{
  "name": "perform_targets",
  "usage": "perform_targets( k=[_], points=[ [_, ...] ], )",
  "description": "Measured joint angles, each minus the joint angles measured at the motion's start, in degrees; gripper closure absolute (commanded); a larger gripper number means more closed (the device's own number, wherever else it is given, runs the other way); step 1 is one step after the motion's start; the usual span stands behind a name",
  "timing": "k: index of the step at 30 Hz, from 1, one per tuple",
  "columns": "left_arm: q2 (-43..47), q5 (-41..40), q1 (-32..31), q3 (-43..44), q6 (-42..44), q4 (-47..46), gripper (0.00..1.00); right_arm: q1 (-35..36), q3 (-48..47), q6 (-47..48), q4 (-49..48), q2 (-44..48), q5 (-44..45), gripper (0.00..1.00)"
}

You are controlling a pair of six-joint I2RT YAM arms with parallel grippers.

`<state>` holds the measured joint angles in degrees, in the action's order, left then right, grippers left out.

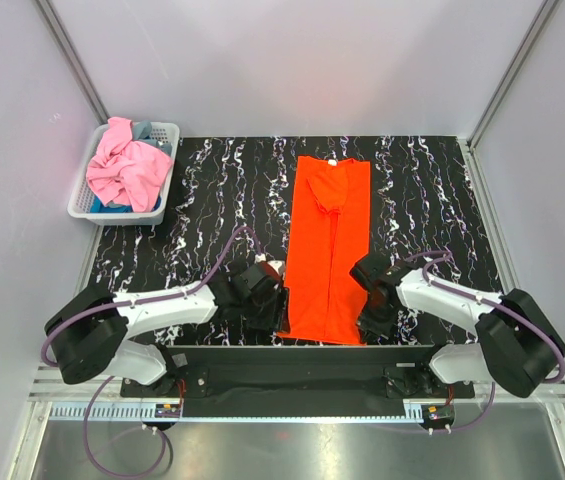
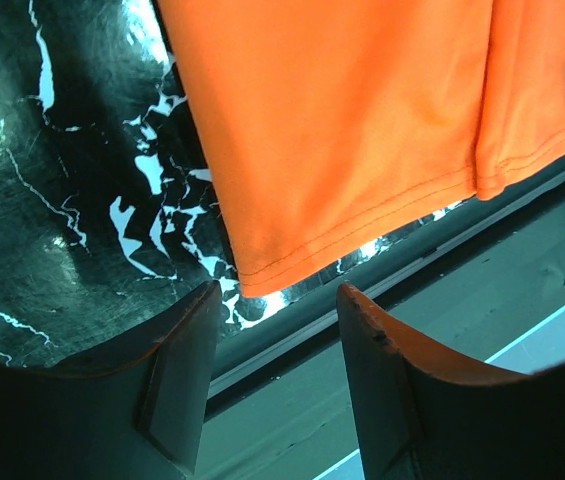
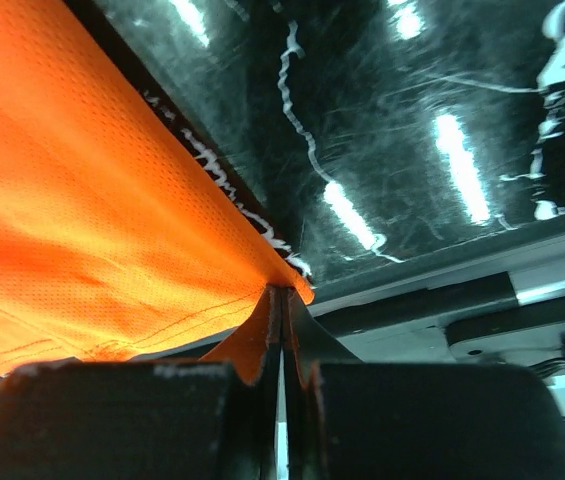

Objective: Fold and stack the t-shirts
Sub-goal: Fold the tshirt

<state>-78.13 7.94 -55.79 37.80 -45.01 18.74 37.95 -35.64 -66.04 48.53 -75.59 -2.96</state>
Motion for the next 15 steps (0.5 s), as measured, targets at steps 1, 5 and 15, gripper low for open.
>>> perform_targets(
  k=[1,5,15],
  points=[
    [0.0,0.02,0.0,-0.09,0.0,0.0,0.45,0.02,0.0,-0.02,-0.2,-0.15,-0.31,1.0],
    [0.0,0.0,0.0,-0.11,-0.02,-0.24,0.46,0.26,0.02,-0.24,-1.07,-0.76,-1.86,1.0],
    [1.14,-0.52,0.0,-0.92,0.22,1.33,0.44,0.87,-2.08,-0.24,2.16,0.26,0.33,0.84]
  ],
)
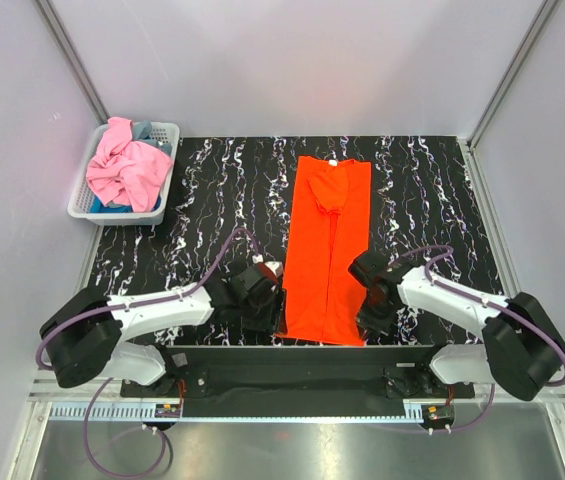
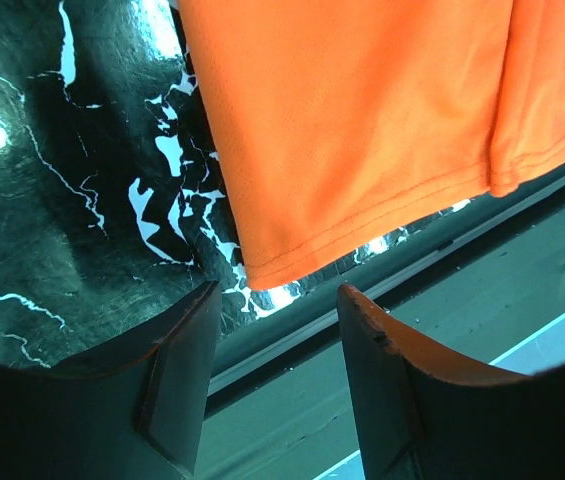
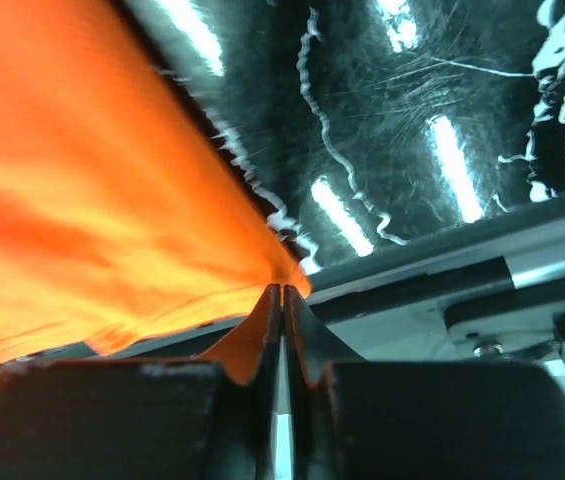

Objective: Fold and stack the t-shirts
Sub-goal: Fold the tshirt

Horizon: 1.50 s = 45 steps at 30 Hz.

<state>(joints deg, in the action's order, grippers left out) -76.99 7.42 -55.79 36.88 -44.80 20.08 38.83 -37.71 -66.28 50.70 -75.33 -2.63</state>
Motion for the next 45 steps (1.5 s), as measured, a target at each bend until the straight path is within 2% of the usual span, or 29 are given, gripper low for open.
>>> perform_targets(
  k=[2,5,14,19,33,38,41,45],
  points=[
    [0.85,-0.17,0.04,-0.02,0.28,0.0,0.44,0.0,-1.42,0.5,1.31,1.36,0.7,0.73],
    [1.18,-0.15,0.33,-0.5,0.66,-0.5,0.44,0.02,-2.08,1.14,1.2,3.58,0.48,0.7],
    [0.24,2.56,0.79,-3.63,-0.17,-5.11,0.48,0.04,3.69,1.66,-2.08,4.04,-2.14,0.66],
    [-0.35,3.06,0.79,-3.67,-0.31,-6.16,0.53,0.07,3.87,2.36,-2.6,4.72,-2.54,0.64],
    [-0.5,2.23,0.76,-3.58,-0.28,-5.92,0.54,0.07,4.61,3.1,-3.17,5.66,-2.47,0.62],
    [-0.79,2.16,0.85,-3.58,-0.28,-5.66,0.64,0.07,6.71,3.5,-5.88,6.29,-2.64,0.63],
    [-0.98,2.16,0.87,-3.58,-0.26,-5.57,0.69,0.07,7.63,3.48,-6.99,7.56,-3.02,0.68],
    [-1.22,2.14,0.87,-3.58,-0.35,-5.51,0.81,0.07,8.48,3.43,-7.61,9.49,-2.97,0.72]
  ],
)
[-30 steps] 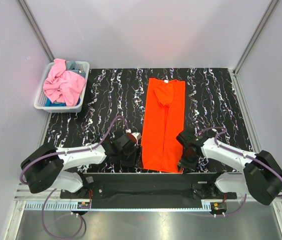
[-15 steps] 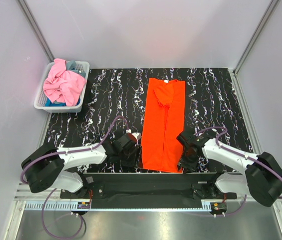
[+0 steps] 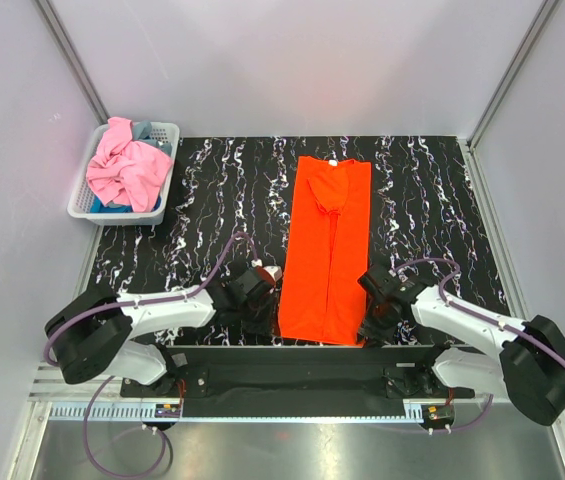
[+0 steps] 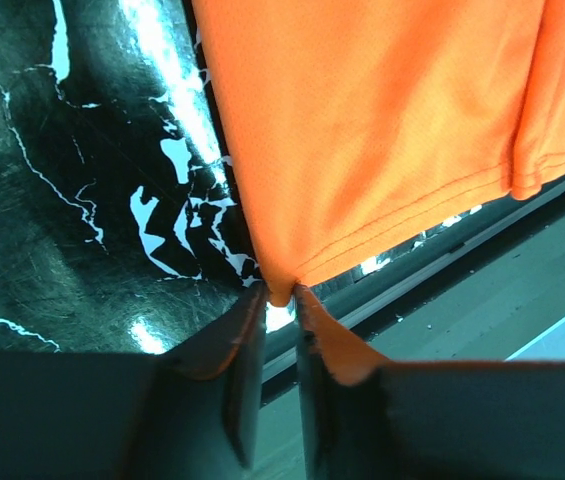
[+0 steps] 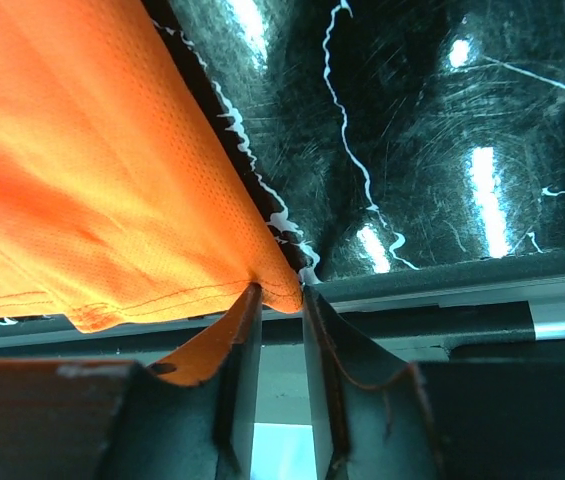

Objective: Fold and stack the t-shirts
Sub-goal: Fold the tshirt

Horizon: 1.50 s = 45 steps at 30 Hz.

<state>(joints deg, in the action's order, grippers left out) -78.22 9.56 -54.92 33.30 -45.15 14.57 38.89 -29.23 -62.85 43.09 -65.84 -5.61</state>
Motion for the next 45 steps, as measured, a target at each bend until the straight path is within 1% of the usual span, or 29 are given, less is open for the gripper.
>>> perform_targets(
  k=[1,2,4,5,6,8,15,29,34,38,45],
  points=[
    [-0.13,0.0,0.0,0.0,0.0,0.07,0.83,0.0,0.02,0.0,0.0,0.24,0.02,0.74],
    [-0.31,0.04,0.0,0.0,0.0,0.07,0.87,0.0,0.02,0.0,0.0,0.46,0.04,0.76],
    [-0.39,0.09,0.0,0.0,0.0,0.0,0.91,0.0,0.02,-0.02,0.0,0.66,0.09,0.81],
    [-0.42,0.15,0.0,0.0,-0.11,-0.04,0.97,0.0,0.02,-0.02,0.0,0.68,0.11,0.89],
    [-0.42,0.26,0.0,0.0,-0.22,-0.07,1.0,0.0,0.02,0.02,-0.02,0.68,0.13,0.92],
    [-0.42,0.37,0.0,0.0,-0.37,-0.07,1.0,0.0,0.02,-0.13,0.02,0.68,0.2,1.0],
    [-0.37,0.72,0.0,0.24,-1.2,0.42,1.0,0.0,-1.2,0.9,1.92,1.6,0.57,1.0],
    [-0.52,1.7,0.9,5.55,-3.41,4.07,1.0,0.0,-5.16,4.33,3.72,2.67,0.68,1.0],
    [-1.84,2.29,2.73,8.2,-3.39,5.25,1.0,0.0,-8.22,6.05,5.09,1.97,2.25,1.0],
    [-2.95,2.71,5.2,9.7,-3.37,5.97,1.0,0.0,-11.87,7.52,6.78,-0.57,4.92,1.0],
    [-4.9,3.3,9.51,13.84,-2.51,7.58,1.0,-1.05,-16.17,10.32,7.39,-2.23,7.13,1.0]
  ],
)
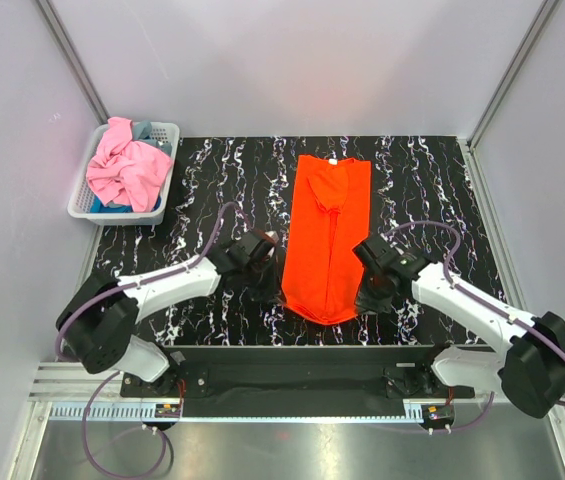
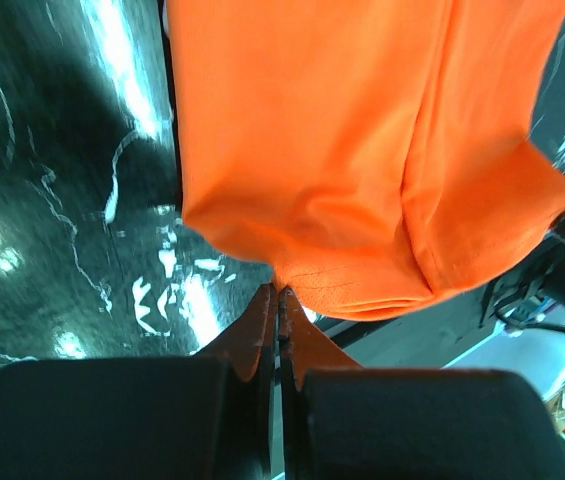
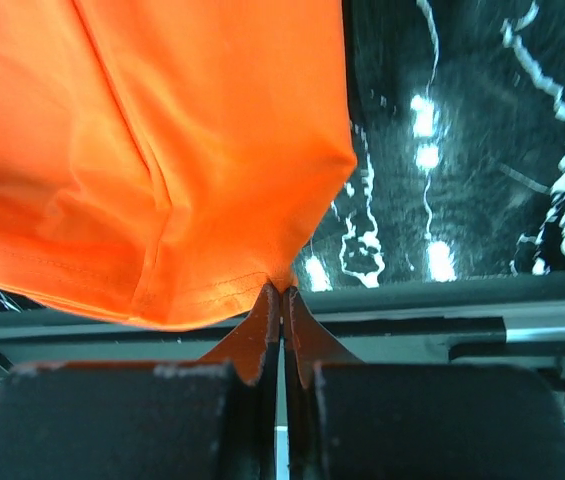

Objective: Fold and stack the t-shirts
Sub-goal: Fold the tshirt

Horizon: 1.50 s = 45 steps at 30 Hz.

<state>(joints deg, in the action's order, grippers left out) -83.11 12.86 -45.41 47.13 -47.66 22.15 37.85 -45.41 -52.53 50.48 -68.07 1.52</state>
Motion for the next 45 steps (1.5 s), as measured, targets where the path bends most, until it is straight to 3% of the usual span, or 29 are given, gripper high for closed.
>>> perform_targets(
  k=[12,33,45],
  points=[
    [-7.89,2.62,6.36,12.33,3.1,2.56,1.0,-11.78,-7.43,10.34,-0.28,-5.05,0.35,1.0],
    [-29.16,10.05,18.12,40.74,8.79,5.07,1.0,-22.23,-34.73,27.19,-3.5,-30.75,0.42,1.0],
    [-37.13,14.93,21.59,44.61,8.39,-0.33,1.0,-25.49,-43.87,30.6,-4.39,-40.17,-0.72,1.0]
  ],
)
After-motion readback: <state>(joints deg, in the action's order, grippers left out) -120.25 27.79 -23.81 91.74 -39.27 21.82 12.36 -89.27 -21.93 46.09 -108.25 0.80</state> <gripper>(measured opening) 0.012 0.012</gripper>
